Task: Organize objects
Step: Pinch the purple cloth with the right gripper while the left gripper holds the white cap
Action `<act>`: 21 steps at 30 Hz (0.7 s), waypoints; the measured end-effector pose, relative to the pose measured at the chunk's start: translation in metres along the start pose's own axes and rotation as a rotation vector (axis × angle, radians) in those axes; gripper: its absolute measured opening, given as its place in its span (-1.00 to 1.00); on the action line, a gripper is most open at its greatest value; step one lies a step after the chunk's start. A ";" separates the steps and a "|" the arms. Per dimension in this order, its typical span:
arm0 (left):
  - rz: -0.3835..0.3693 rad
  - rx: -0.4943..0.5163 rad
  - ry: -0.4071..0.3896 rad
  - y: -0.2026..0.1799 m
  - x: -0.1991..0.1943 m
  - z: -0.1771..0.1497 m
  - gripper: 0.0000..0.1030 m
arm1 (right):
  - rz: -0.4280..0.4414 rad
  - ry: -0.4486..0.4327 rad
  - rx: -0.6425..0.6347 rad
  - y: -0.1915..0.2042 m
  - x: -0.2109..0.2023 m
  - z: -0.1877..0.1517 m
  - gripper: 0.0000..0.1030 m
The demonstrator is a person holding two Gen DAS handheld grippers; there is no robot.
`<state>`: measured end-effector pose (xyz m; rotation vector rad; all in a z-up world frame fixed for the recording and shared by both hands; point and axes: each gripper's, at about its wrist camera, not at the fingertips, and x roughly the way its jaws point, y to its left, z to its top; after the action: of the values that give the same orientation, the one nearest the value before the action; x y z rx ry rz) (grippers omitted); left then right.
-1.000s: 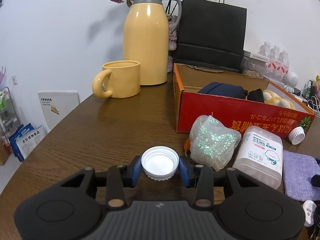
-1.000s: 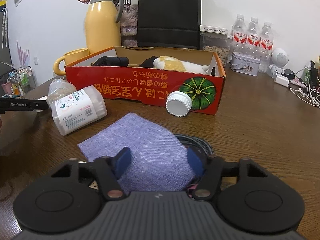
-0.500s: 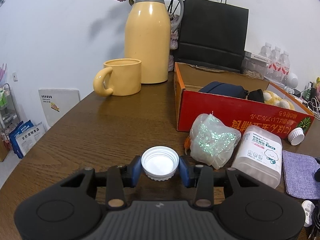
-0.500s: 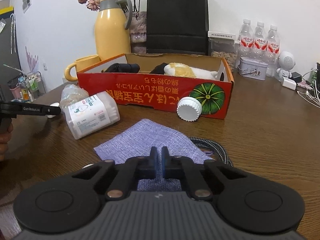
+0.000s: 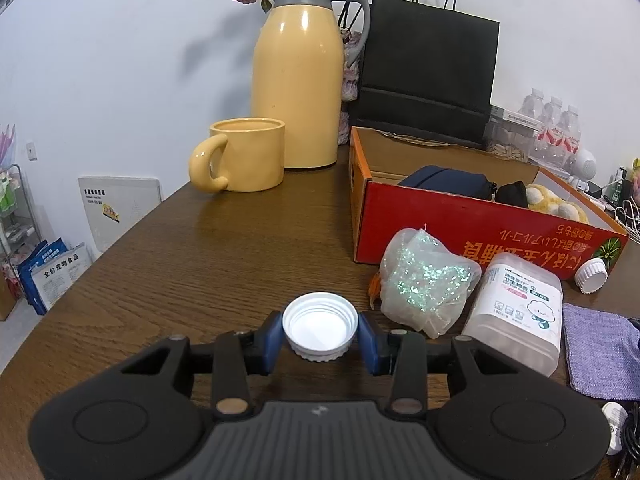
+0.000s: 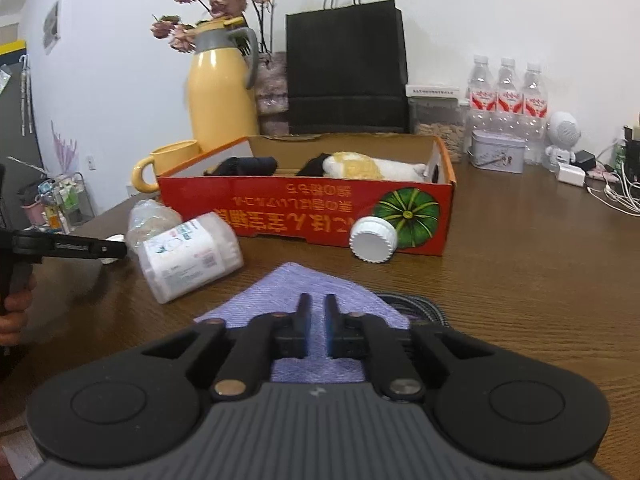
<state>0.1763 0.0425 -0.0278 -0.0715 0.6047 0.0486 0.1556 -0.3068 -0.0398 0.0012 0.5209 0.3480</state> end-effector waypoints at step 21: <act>-0.021 -0.019 -0.008 0.000 -0.004 -0.001 -0.25 | -0.028 0.047 -0.055 -0.001 0.013 0.006 -0.74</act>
<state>0.1721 0.0424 -0.0266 -0.0962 0.5955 0.0346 0.1692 -0.3036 -0.0411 -0.0678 0.5570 0.3351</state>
